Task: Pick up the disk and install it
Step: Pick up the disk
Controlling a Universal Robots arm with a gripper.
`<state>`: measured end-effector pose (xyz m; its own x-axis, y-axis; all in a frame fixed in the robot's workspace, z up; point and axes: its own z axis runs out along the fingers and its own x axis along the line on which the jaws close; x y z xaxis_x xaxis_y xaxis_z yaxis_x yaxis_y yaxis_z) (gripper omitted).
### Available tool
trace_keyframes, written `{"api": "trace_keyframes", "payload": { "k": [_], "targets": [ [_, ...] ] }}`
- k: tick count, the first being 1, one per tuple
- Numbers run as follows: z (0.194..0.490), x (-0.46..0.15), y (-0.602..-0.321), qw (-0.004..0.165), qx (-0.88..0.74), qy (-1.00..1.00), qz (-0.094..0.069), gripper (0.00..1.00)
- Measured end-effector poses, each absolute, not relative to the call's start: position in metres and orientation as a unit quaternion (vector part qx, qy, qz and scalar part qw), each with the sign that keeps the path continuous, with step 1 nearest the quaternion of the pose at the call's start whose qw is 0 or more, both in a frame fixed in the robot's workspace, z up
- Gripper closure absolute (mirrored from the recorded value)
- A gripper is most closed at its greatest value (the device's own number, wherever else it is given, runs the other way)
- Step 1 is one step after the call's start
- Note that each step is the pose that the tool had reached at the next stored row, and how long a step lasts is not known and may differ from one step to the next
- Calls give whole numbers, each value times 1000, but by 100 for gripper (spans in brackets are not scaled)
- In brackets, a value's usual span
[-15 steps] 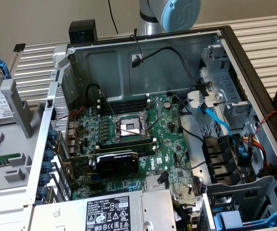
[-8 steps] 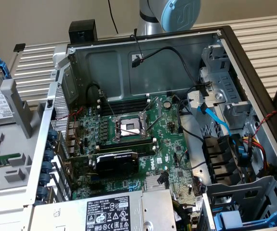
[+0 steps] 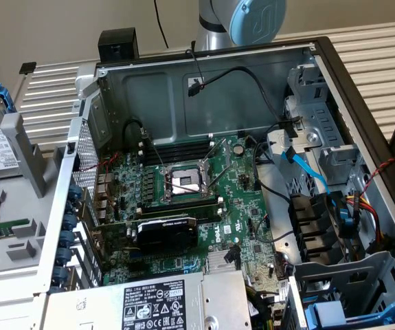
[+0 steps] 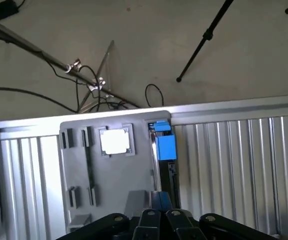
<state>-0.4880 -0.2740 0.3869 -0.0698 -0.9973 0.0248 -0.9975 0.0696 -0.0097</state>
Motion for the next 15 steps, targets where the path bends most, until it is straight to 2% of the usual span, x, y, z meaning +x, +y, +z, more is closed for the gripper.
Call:
{"api": "trace_keyframes", "payload": {
  "k": [10,15],
  "targets": [
    [387,-488,-274,6,705,-709,12,89],
    [386,-488,-274,9,705,-709,-3,89]
  ]
}}
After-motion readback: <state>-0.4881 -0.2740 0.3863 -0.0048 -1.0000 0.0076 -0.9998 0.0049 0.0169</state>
